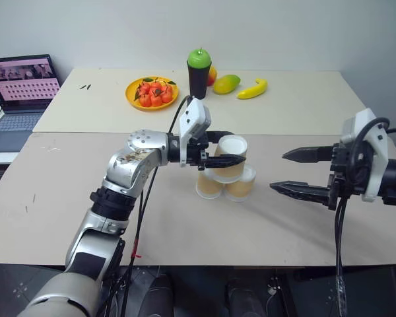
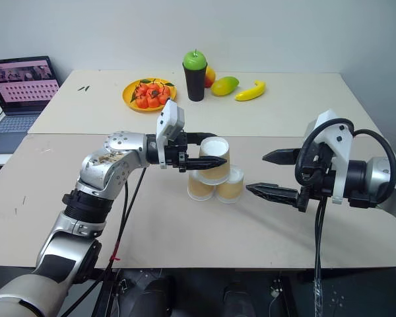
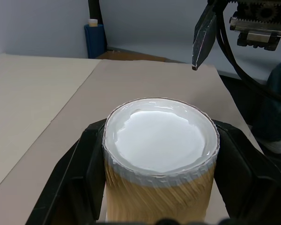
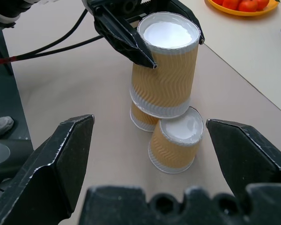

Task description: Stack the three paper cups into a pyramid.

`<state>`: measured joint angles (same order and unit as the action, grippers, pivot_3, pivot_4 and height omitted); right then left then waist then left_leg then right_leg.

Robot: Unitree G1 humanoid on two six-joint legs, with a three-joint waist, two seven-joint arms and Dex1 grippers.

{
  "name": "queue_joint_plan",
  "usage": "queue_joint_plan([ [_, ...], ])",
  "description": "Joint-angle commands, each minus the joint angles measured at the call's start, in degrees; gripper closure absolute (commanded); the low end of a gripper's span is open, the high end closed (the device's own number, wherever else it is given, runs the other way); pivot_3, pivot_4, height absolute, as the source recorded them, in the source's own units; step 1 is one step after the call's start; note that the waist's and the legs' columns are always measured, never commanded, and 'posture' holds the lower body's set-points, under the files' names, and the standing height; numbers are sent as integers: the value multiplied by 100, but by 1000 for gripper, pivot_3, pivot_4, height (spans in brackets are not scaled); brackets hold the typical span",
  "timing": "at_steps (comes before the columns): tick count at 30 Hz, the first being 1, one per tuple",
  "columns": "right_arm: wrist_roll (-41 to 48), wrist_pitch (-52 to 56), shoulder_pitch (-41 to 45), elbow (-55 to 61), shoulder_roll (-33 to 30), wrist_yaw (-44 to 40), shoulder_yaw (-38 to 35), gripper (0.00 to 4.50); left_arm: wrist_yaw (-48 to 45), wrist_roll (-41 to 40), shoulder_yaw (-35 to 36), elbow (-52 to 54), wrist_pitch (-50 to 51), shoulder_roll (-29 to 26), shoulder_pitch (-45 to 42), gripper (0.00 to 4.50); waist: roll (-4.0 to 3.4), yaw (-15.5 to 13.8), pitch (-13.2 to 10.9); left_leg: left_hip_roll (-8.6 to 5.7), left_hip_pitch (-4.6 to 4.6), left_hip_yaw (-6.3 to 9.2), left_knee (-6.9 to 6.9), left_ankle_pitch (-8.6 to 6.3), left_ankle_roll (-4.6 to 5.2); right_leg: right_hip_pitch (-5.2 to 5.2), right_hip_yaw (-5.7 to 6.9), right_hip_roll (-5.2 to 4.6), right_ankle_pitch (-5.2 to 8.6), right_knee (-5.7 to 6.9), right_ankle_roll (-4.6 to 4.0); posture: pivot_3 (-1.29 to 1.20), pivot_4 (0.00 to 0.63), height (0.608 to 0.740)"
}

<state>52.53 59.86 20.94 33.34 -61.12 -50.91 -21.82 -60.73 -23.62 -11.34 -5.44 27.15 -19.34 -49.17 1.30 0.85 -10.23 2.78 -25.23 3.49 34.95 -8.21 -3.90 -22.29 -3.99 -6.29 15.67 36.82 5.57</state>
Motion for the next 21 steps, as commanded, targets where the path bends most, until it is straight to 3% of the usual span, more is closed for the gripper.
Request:
queue_joint_plan([
  [1,168,-3,20,123,-150,92,-295,0,-34,59,22,31,-217,51,-13,1548,0,3,0,0,0,0,0,0,0,0,0,0,0,0,0,0,150,735],
  [9,181,-88,23,69,-193,190,-264,0,-26,162,25,-44,-301,131,11,1548,0,-1,0,0,0,0,0,0,0,0,0,0,0,0,0,0,150,735],
  [14,179,-114,25,56,-225,169,-293,0,7,143,66,-16,-261,179,39,85,0,-1,0,0,0,0,0,0,0,0,0,0,0,1,0,0,150,735],
  [21,126,-197,56,-49,-269,102,-235,0,243,87,207,80,-150,254,-125,33,0,1,0,0,0,0,0,0,0,0,0,0,0,0,0,0,150,735],
])
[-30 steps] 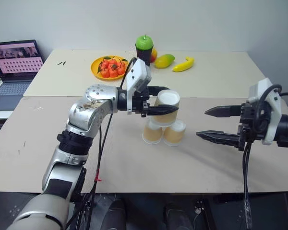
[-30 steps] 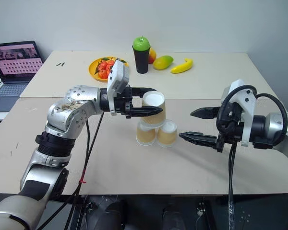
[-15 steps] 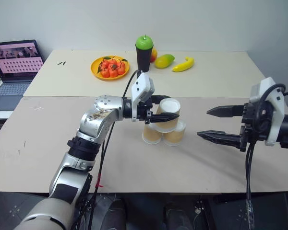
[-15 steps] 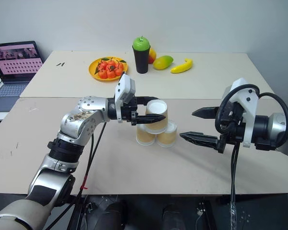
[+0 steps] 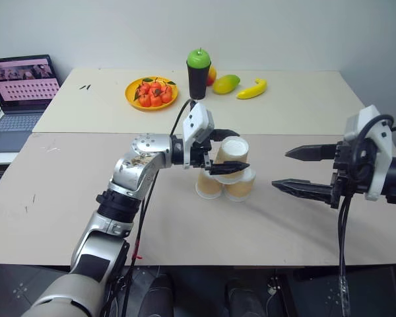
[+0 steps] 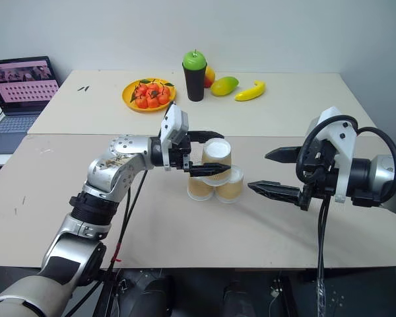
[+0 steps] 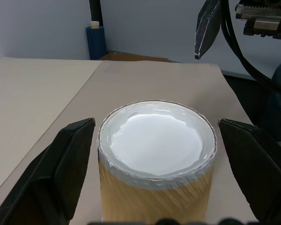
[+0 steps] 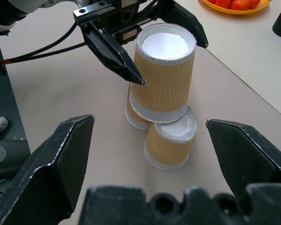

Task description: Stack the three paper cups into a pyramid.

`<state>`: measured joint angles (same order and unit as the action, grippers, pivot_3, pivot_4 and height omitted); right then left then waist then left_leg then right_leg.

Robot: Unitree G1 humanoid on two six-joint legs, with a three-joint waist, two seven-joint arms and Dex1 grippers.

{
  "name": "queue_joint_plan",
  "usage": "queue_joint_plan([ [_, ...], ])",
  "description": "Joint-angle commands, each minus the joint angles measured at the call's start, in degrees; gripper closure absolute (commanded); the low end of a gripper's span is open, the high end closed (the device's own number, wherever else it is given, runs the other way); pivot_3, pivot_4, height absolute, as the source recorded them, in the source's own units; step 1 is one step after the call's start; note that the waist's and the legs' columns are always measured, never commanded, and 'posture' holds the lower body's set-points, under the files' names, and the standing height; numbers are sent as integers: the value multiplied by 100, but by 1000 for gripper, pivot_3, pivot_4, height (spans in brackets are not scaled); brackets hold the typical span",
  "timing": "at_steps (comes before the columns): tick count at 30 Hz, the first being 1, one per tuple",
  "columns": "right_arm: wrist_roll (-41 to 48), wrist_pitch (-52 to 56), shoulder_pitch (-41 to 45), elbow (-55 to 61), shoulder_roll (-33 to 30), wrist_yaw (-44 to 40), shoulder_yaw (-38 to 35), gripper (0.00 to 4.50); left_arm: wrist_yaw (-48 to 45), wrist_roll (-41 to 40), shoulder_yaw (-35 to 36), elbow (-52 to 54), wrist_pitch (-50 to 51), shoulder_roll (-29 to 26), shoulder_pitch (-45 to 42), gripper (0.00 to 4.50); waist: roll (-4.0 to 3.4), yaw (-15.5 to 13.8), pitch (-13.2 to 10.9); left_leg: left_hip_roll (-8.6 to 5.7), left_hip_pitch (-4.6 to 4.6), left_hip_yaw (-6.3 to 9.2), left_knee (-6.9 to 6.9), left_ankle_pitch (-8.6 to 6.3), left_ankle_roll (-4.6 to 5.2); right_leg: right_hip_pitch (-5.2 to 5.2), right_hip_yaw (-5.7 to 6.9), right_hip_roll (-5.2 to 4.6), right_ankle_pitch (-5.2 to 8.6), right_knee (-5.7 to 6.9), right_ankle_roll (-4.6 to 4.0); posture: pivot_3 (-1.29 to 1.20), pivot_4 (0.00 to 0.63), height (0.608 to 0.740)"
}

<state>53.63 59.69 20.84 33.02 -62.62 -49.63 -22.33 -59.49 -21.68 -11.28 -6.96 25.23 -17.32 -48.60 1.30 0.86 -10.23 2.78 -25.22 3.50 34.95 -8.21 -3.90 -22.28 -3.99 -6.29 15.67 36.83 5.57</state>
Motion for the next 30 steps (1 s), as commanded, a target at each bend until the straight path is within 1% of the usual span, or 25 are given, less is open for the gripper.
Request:
queue_joint_plan([
  [1,2,-194,85,-33,-122,-28,-153,0,172,-144,254,249,75,69,-250,33,0,0,0,0,0,0,0,0,0,0,0,0,0,0,0,0,150,735],
  [4,-7,-225,123,-68,-129,-28,-94,0,296,-199,373,260,144,115,-393,33,0,-2,0,0,0,0,1,0,0,0,0,0,0,1,0,0,150,735],
  [10,-83,-329,392,-217,-120,-63,186,0,895,-592,1033,64,488,317,-1046,33,1,4,-1,0,0,0,1,0,0,0,0,0,1,-1,1,0,150,735],
  [14,-187,-440,557,-397,-140,-192,399,0,1228,-816,1372,148,854,237,-1118,33,1,25,0,0,1,0,-1,0,0,0,0,0,1,0,2,0,150,735],
  [18,-338,-577,512,-596,-240,-449,478,0,1426,-1007,1671,618,1277,-205,-732,33,1,41,-1,0,1,0,-2,0,0,-1,0,0,0,1,1,0,150,735],
  [21,-504,-680,150,-759,-465,-789,254,0,1339,-1237,1878,1376,1805,-904,-61,33,1,54,0,0,1,0,-5,0,0,-3,0,0,1,1,1,0,150,735],
  [24,-745,-872,-267,-992,-623,-1041,33,0,1318,-1361,1984,2099,2125,-1512,677,33,1,45,-1,1,1,0,-7,-1,1,-3,-1,0,1,-3,1,0,150,735],
  [27,-1008,-1112,-509,-1259,-662,-1175,-28,0,1368,-1407,1984,2455,2252,-1822,1127,33,1,-22,-1,1,1,0,0,0,0,0,1,0,1,2,1,0,150,735],
  [30,-1388,-1471,-733,-1600,-447,-1008,-47,0,1406,-1205,1890,2951,2080,-2013,1975,33,1,-12,1,1,1,-1,6,2,-3,4,0,0,1,-2,1,0,150,735],
])
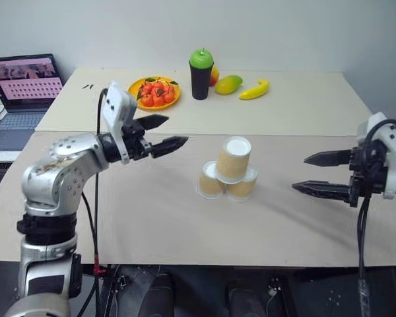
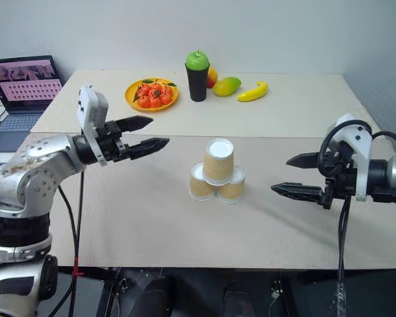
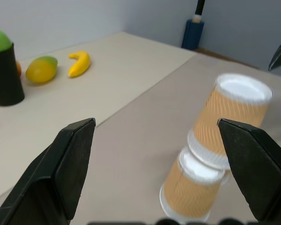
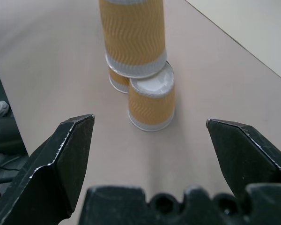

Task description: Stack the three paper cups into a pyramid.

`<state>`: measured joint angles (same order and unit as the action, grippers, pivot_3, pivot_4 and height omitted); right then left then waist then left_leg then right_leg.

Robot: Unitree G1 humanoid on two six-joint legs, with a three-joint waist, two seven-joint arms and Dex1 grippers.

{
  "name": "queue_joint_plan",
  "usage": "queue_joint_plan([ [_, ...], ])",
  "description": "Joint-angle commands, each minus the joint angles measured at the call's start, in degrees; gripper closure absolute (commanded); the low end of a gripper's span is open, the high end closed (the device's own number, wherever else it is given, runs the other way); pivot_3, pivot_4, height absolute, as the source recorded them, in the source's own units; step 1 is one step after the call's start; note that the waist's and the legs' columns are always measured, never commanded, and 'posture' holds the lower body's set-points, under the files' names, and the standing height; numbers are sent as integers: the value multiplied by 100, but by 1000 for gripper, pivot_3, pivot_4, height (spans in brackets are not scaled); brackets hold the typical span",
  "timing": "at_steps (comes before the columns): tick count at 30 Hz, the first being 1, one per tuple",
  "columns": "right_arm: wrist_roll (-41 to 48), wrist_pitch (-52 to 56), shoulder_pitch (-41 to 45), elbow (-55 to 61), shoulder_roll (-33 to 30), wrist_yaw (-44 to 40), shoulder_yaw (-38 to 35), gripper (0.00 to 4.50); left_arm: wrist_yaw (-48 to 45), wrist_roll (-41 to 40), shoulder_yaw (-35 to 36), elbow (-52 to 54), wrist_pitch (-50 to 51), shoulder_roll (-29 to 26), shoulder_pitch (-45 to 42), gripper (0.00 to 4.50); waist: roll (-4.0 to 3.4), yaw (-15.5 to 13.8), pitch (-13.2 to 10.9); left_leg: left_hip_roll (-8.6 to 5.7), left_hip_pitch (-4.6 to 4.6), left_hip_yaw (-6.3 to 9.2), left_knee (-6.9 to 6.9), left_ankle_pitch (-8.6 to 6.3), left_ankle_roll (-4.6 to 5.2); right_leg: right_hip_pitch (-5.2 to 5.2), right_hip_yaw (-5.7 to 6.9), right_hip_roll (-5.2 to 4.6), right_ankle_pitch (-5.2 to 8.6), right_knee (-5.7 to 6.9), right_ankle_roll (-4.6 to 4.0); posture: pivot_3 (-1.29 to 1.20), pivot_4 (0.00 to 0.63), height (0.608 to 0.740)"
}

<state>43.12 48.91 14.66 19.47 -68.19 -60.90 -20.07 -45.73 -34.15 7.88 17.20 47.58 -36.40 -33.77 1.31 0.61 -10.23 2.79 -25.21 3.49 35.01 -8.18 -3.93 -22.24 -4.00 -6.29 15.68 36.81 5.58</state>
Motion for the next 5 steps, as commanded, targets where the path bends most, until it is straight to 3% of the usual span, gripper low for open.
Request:
queue_joint_plan([
  [1,-377,-446,-145,-306,201,186,-257,0,85,178,-105,639,-308,-105,738,33,1,18,1,0,2,-2,0,0,0,5,-2,0,0,-3,0,0,150,735],
  [5,-577,-680,-115,-464,414,197,-39,0,296,352,-235,596,-593,87,1070,33,1,20,1,0,3,-1,0,1,1,0,-3,1,-1,4,-2,0,150,735],
])
